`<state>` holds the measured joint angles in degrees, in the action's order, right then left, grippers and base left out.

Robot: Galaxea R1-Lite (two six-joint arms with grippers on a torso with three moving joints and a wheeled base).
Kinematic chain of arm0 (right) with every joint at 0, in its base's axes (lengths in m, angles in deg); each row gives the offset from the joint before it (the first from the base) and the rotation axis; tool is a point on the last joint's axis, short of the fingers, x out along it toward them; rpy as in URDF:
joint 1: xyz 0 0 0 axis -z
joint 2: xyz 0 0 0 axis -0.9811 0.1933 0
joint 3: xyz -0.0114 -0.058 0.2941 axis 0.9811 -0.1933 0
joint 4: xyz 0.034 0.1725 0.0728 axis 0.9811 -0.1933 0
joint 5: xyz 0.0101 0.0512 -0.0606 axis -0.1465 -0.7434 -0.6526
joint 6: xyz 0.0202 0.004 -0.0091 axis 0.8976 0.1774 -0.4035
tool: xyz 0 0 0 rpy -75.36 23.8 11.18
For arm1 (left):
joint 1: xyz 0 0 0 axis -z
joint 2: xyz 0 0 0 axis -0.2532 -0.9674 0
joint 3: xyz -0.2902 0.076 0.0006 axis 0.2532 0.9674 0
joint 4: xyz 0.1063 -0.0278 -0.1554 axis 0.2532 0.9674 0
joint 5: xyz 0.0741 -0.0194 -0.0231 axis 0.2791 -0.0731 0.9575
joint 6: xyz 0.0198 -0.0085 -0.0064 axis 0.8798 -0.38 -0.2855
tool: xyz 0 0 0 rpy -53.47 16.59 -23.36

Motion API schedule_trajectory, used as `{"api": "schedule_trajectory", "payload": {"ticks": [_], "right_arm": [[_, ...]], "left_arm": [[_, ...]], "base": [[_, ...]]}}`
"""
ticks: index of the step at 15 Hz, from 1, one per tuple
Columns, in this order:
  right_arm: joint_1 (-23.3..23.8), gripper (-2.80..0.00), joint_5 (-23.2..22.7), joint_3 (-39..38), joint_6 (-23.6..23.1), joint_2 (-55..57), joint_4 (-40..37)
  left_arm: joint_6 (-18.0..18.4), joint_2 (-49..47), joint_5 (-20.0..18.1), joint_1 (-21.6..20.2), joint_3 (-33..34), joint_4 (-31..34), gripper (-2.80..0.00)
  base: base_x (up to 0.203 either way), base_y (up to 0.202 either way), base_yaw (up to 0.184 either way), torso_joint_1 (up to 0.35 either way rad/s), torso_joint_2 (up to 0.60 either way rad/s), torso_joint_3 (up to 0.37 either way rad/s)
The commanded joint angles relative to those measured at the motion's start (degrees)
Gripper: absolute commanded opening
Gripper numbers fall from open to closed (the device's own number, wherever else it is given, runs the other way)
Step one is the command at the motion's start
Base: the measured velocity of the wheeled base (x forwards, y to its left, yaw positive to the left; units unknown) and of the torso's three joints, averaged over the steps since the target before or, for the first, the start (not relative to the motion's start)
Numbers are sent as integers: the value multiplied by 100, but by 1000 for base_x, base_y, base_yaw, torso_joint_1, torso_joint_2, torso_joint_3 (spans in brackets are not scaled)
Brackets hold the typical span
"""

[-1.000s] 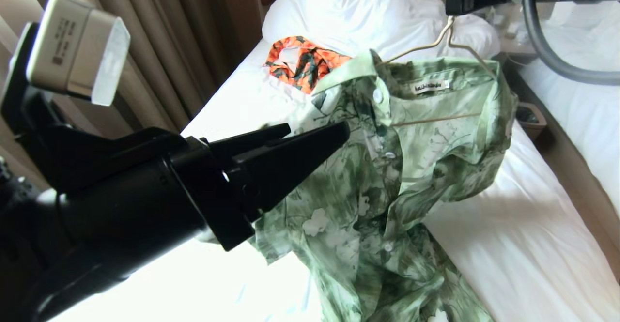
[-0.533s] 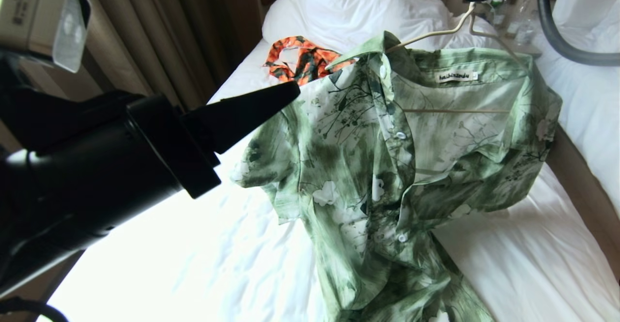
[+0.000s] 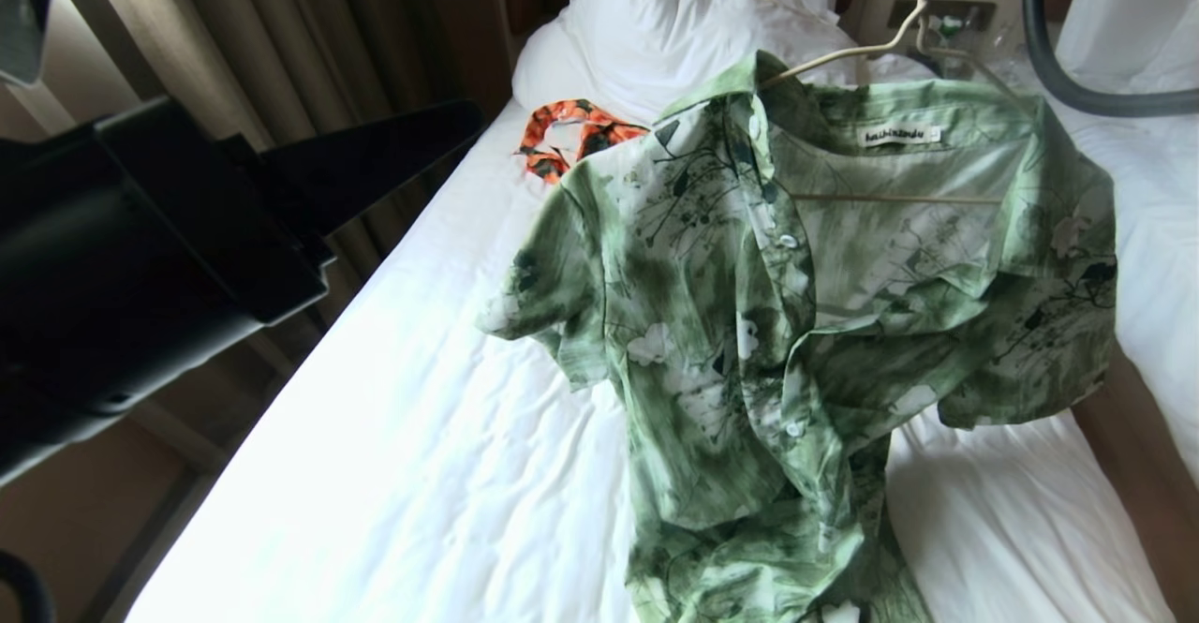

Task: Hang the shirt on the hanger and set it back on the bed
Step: Take the clothes hanger out of the clothes

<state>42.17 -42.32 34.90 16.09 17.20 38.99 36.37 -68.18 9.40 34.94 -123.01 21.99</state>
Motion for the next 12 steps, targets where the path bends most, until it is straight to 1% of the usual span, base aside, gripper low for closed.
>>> {"api": "schedule_trajectory", "payload": {"ticks": [1,2,4,6,9,12], "right_arm": [[3,-280,-21,2,-124,63,304],[3,-280,-62,2,-276,66,463],[-16,-280,-61,2,-492,35,507],[-43,-280,-81,2,-617,44,822],[-47,-280,-178,2,-745,125,1272],[-50,-280,-205,11,-852,136,1369]], "left_arm": [[-7,8,7,-3,17,-14,-280],[-1,-17,-8,5,19,-4,-280],[10,-13,-61,44,11,-11,-280],[10,9,-361,41,74,-3,-280],[10,-2,-353,27,89,-11,-280],[1,-123,-345,-3,89,-20,-280]], "base": [[0,0,0,144,-517,-366],[0,0,0,150,-512,-364],[0,0,0,176,-529,-363],[0,0,0,186,-547,-369],[0,0,0,208,-573,-364],[0,0,0,234,-594,-369]]}}
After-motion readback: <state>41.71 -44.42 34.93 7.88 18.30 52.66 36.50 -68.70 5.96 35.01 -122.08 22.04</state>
